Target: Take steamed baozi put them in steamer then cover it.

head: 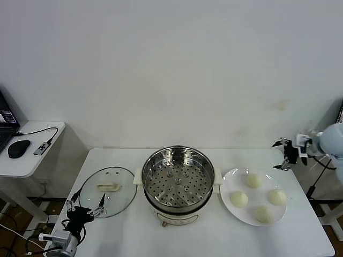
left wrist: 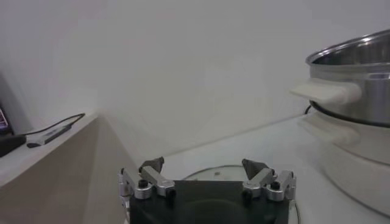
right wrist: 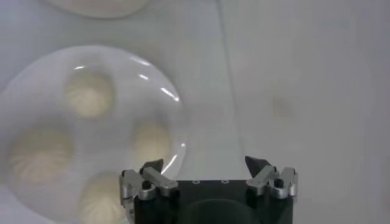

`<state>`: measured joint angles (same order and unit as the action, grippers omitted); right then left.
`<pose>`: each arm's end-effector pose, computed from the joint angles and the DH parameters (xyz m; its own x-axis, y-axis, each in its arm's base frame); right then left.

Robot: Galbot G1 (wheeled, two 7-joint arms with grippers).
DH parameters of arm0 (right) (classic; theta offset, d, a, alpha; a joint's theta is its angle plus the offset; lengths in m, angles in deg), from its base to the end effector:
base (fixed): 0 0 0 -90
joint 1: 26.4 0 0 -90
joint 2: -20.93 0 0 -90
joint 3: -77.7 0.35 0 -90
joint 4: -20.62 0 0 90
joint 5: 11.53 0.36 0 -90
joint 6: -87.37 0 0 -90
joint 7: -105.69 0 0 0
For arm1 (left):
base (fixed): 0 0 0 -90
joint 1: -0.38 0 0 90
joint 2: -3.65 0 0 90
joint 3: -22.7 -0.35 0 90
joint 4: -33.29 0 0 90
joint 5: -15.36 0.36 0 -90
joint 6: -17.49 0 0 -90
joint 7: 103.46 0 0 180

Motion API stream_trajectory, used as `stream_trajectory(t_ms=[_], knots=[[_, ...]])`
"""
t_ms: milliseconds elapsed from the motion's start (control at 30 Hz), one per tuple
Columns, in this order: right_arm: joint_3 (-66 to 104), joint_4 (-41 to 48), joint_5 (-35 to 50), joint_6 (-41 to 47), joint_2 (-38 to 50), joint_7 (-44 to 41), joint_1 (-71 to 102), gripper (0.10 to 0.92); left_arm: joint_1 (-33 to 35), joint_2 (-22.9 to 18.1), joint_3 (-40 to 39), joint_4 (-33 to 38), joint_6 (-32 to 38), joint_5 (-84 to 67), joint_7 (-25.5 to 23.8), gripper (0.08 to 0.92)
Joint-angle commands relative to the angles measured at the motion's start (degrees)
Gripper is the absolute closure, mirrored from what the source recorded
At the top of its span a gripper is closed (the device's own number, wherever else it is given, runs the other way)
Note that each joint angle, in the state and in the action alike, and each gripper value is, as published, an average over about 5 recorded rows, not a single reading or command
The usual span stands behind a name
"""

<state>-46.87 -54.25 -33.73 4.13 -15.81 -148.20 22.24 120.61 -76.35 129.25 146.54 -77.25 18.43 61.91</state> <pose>0.4947 -0.2378 -0.1288 -0.3374 -0.1257 0.9329 -0.9413 0.0344 -0.3358 0.1791 0.1289 -0.3224 -0.9737 0.0264 0.2263 0.0932 0.9524 0.2903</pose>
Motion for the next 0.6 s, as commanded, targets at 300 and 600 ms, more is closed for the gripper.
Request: stream_trajectory(t_ms=[300, 600], knots=[[-7.99, 11.51, -5.1, -2.25, -7.15, -1.79, -4.99, 0.203, 0.61, -0.36, -0.06, 0.0, -0.05, 0.77, -0.05, 0.177], [-6.43, 15.46, -7.47, -2.73, -10.48, 0.48, -3.8, 0.203, 0.73, -0.43, -0.33, -0.62, 0.0, 1.4, -0.1, 0.177]])
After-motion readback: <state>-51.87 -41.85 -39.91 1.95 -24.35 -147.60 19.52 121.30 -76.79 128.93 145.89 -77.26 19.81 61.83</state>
